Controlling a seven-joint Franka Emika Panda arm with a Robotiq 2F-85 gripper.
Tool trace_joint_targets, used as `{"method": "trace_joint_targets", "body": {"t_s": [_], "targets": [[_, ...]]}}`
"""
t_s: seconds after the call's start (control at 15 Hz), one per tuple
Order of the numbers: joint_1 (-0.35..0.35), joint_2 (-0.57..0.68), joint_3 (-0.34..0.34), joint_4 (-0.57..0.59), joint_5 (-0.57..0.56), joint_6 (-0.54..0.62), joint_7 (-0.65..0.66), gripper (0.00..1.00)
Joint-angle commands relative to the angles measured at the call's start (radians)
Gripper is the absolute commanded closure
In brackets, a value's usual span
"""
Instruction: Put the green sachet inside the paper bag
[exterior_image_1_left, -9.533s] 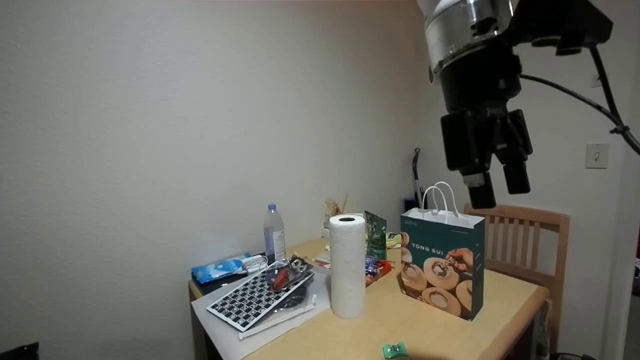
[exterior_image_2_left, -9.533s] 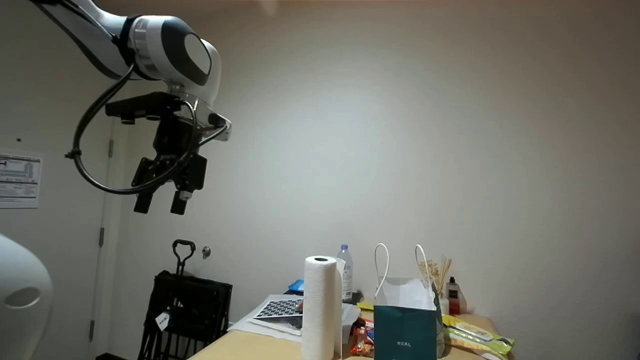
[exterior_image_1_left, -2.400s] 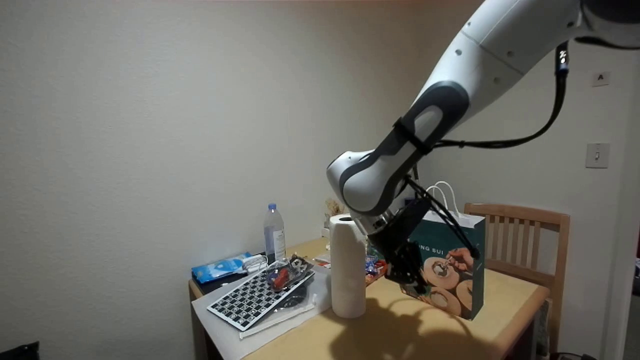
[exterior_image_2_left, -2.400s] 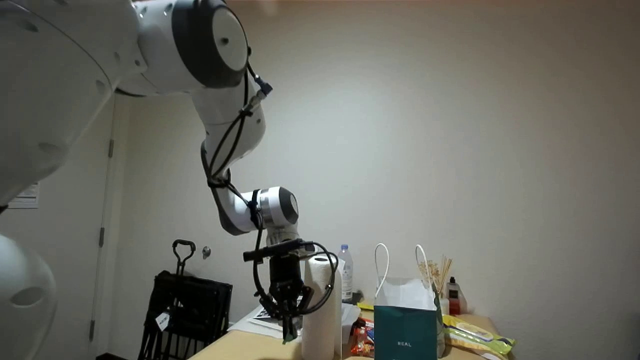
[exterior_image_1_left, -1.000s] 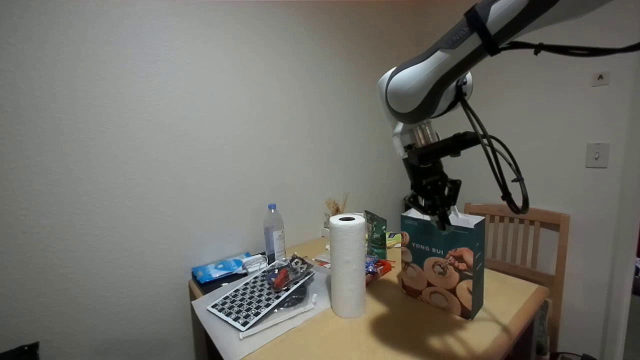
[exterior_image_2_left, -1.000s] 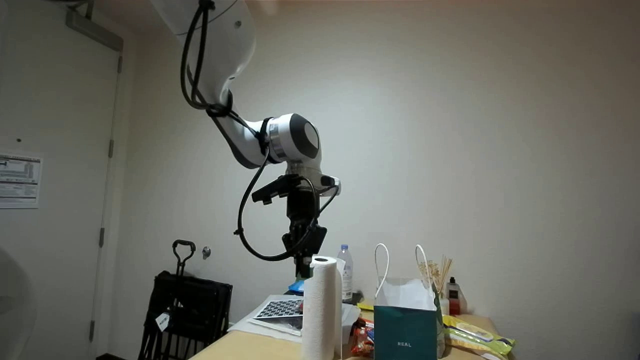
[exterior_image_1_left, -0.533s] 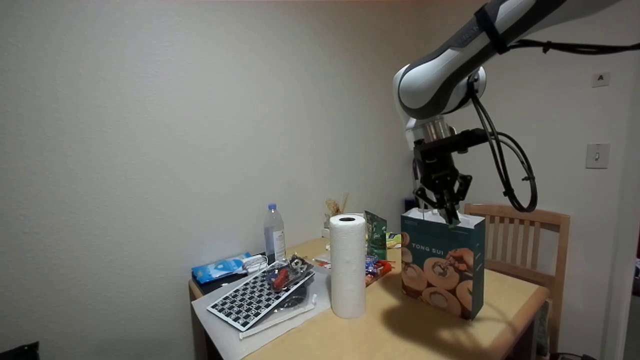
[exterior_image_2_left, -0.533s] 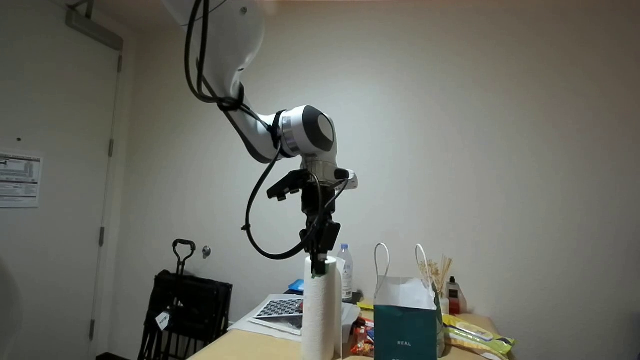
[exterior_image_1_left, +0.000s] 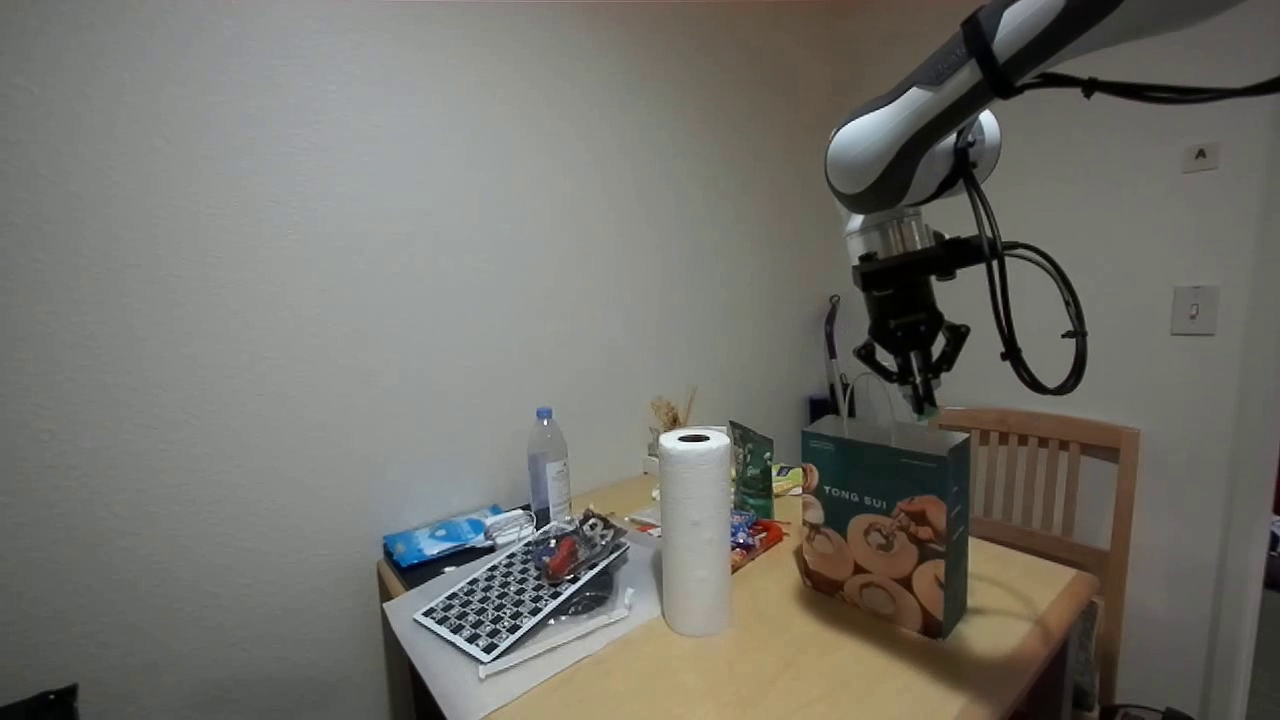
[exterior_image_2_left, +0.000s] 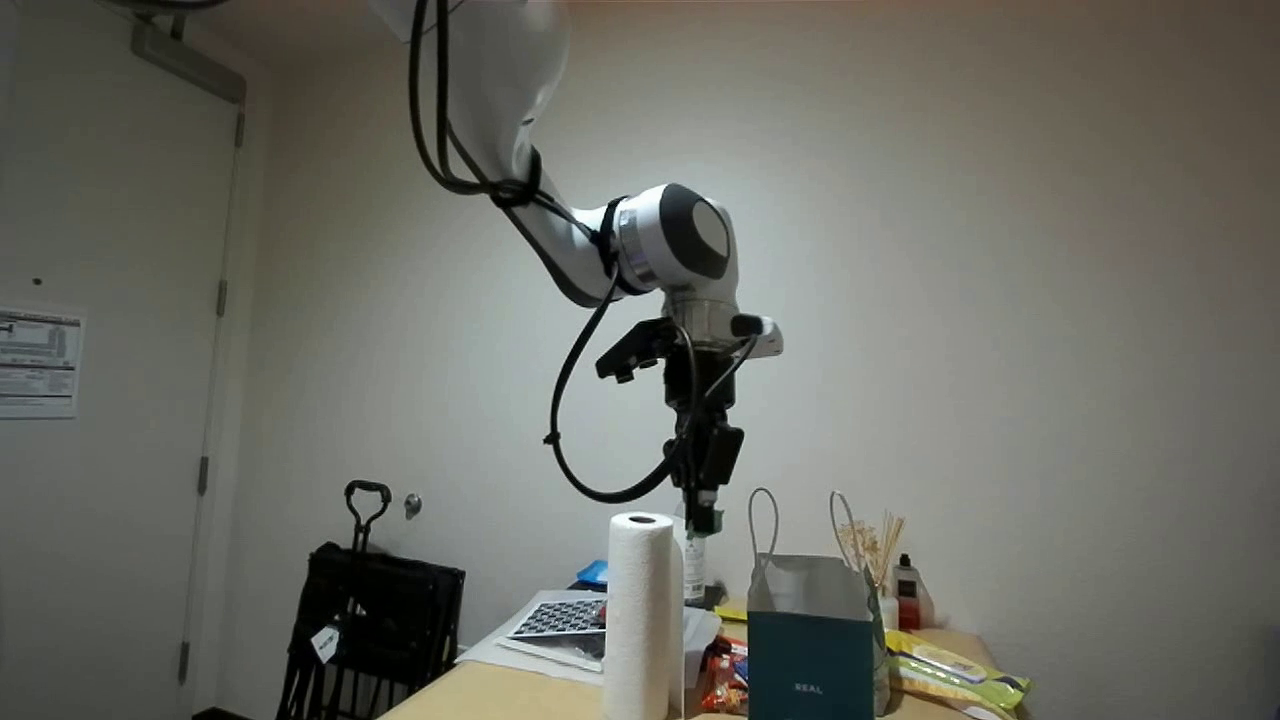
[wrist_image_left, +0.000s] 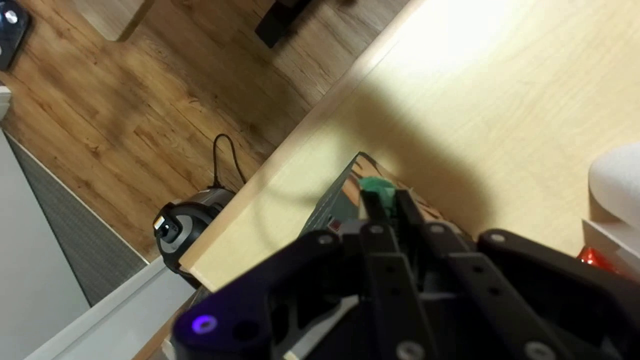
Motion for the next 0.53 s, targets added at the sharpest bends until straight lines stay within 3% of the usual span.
{"method": "trace_joint_targets", "body": {"t_s": [0.0,0.47], "targets": [[-0.041,0.040,-0.027,0.076,0.062,-0.043,0.027,0.94],[-0.057,0.133,-0.050,0.162,0.122,-0.069,0.028,0.94]]}}
